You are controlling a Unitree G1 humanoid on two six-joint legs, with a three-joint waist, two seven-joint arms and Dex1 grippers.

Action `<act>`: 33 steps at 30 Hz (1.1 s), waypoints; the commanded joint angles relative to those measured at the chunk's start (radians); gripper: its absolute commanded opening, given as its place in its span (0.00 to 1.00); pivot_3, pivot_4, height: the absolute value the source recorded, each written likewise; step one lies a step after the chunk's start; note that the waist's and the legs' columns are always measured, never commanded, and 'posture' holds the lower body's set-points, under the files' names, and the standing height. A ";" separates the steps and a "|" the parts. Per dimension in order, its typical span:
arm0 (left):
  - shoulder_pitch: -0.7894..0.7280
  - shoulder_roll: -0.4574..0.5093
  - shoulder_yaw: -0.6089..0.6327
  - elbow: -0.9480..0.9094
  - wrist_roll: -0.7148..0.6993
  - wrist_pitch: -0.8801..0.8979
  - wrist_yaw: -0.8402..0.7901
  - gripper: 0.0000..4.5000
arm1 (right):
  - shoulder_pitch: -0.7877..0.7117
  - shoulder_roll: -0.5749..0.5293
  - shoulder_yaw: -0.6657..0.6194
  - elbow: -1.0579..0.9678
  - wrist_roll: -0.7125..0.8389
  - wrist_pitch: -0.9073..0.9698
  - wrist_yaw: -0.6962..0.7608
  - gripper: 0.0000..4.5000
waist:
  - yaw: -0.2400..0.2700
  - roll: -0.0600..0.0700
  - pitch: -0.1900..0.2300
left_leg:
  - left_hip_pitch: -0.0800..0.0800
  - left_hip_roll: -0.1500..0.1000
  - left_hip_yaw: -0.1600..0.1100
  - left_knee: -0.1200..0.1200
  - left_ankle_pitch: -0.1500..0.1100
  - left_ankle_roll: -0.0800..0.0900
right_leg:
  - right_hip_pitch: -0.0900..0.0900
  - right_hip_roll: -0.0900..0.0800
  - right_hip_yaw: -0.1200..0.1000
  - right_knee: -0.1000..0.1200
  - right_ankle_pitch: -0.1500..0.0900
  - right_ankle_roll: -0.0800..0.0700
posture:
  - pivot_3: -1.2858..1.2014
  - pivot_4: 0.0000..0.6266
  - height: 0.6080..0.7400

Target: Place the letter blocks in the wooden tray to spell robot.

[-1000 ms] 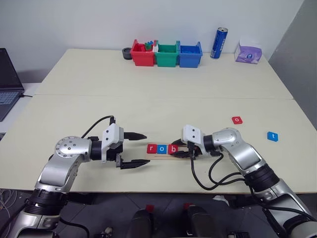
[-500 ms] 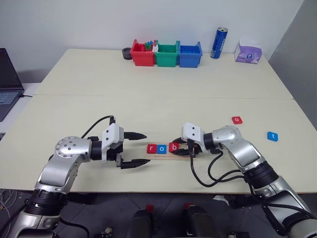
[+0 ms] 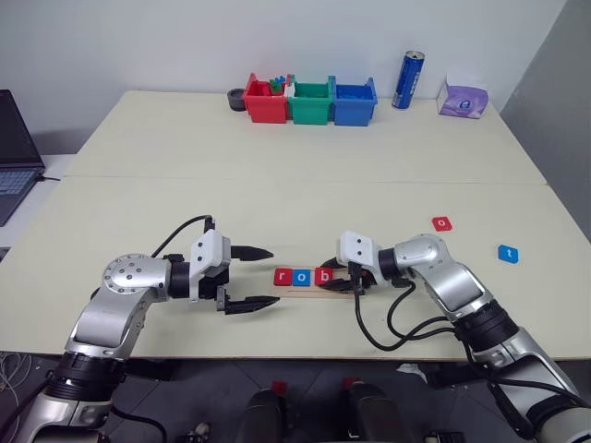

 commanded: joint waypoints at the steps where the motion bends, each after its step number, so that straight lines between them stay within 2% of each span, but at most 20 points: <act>1: 0.000 0.008 0.017 -0.016 -0.007 -0.013 -0.004 1.00 | -0.031 0.010 -0.006 -0.003 0.001 -0.026 0.006 0.32 | 0.000 0.000 0.000 | 0.000 0.000 0.000 0.000 0.000 0.000 | 0.000 0.000 0.000 0.000 0.000 0.000 | 0.52 0.24 1.00; 8: 0.006 0.010 0.020 -0.017 -0.006 -0.015 -0.001 1.00 | -0.036 0.013 -0.002 0.012 -0.004 -0.034 0.014 0.32 | 0.000 0.000 0.000 | 0.000 0.000 0.000 0.000 0.000 0.000 | 0.000 0.000 0.000 0.000 0.000 0.000 | 0.52 0.24 1.00; 17: 0.000 0.001 0.011 -0.012 -0.003 -0.020 -0.002 1.00 | -0.044 -0.004 -0.026 -0.005 0.023 -0.003 0.041 1.00 | 0.000 0.000 0.000 | 0.000 0.000 0.000 0.000 0.000 0.000 | 0.000 0.000 0.000 0.000 0.000 0.000 | 0.52 0.24 1.00; 24: -0.018 -0.004 0.003 0.007 -0.001 -0.030 -0.010 1.00 | -0.041 -0.056 -0.123 -0.097 0.116 0.116 0.057 1.00 | 0.000 0.000 0.000 | 0.000 0.000 -0.001 0.000 0.000 0.000 | 0.000 0.000 0.000 0.000 0.000 0.000 | 0.52 0.24 1.00; 25: -0.018 -0.004 0.002 0.009 -0.002 -0.032 -0.012 1.00 | -0.036 -0.068 -0.131 -0.104 0.123 0.123 0.060 0.96 | 0.000 0.000 0.000 | 0.000 0.000 -0.001 0.000 0.000 0.000 | 0.000 0.000 0.000 0.000 0.000 0.000 | 0.52 0.24 1.00; 28: -0.023 -0.010 -0.006 0.012 0.000 -0.034 -0.013 1.00 | -0.012 -0.103 -0.147 -0.114 0.138 0.127 0.068 0.79 | 0.000 0.000 0.000 | 0.000 0.000 -0.001 0.000 0.000 0.000 | 0.000 0.000 0.000 0.000 0.000 0.000 | 0.52 0.24 1.00; 33: -0.032 -0.028 -0.017 0.013 0.007 -0.033 -0.012 1.00 | 0.036 -0.117 -0.119 -0.107 0.107 0.070 0.058 0.38 | 0.000 0.000 0.000 | 0.000 0.000 0.000 0.000 0.000 0.000 | 0.000 0.000 0.000 0.000 0.000 0.000 | 0.52 0.24 1.00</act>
